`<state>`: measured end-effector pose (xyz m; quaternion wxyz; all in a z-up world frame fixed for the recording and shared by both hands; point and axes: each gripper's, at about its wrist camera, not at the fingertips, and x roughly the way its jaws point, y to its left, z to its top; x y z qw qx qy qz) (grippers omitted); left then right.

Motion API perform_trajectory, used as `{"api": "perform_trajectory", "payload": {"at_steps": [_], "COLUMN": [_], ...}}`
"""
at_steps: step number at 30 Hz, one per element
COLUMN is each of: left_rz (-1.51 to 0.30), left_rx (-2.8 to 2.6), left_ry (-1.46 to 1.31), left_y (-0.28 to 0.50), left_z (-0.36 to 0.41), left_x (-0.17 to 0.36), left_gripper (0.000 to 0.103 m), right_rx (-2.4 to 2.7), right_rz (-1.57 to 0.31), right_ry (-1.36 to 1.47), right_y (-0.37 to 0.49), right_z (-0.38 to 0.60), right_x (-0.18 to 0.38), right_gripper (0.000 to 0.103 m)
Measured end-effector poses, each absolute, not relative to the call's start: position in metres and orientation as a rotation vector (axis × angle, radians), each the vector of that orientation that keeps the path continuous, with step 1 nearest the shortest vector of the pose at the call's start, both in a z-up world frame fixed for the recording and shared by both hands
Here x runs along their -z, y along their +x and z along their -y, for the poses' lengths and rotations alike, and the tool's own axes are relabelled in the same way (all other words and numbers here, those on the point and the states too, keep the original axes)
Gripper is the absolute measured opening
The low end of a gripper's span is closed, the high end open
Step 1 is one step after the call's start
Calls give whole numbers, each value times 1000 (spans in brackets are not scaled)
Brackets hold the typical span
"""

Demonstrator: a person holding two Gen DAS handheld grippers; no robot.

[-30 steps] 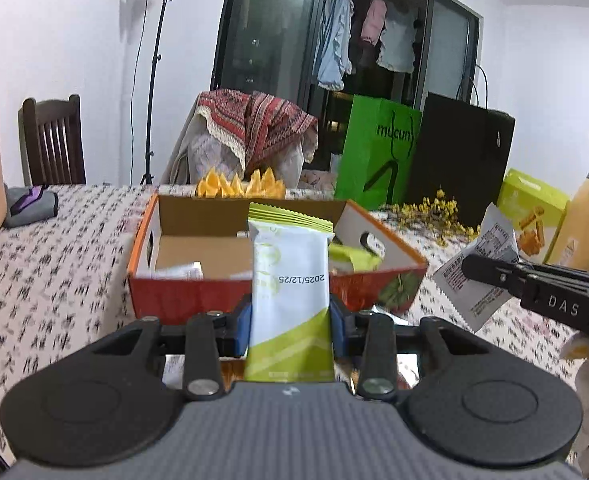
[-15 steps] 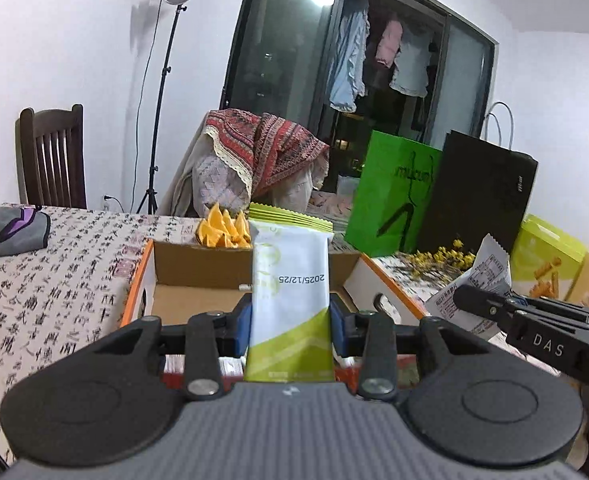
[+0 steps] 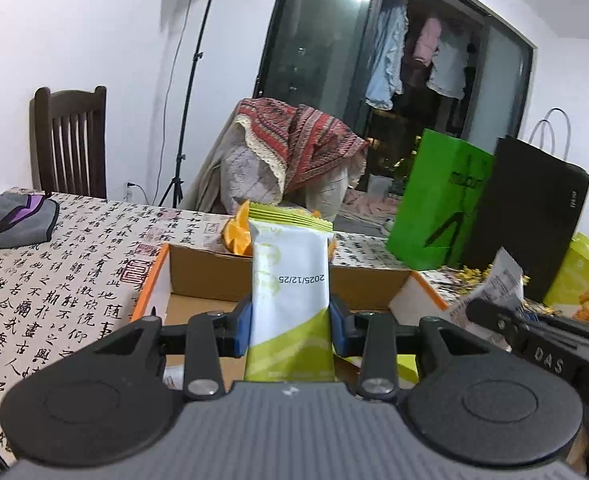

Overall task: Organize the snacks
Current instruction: 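Carry both packets into the cardboard box and open both grippers, then return both grippers to the pile and grasp a gold cracker bag with the right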

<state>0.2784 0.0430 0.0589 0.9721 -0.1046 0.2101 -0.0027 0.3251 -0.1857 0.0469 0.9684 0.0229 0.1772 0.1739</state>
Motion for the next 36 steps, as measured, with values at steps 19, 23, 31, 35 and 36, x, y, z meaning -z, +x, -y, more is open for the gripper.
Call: {"api": "perform_trajectory", "payload": {"at_steps": [19, 23, 31, 35, 36], "left_rz": [-475, -439, -396, -402, -406], "left_rx": [-2, -23, -59, -73, -76], "left_ry": [-196, -188, -200, -193, -194], "left_y": [293, 285, 272, 271, 271], "left_z": [-48, -46, -49, -49, -49], "left_x": [-22, -28, -39, -40, -40], "left_gripper": [48, 84, 103, 103, 103], "right_rx": [-344, -356, -360, -361, -362], "right_rz": [-388, -375, -334, -337, -335], "right_ry": [65, 62, 59, 65, 66], "right_y": [343, 339, 332, 332, 332], "right_z": [189, 189, 192, 192, 193], "right_x": [-10, -11, -16, -16, -17], "right_gripper": [21, 47, 100, 103, 103]}}
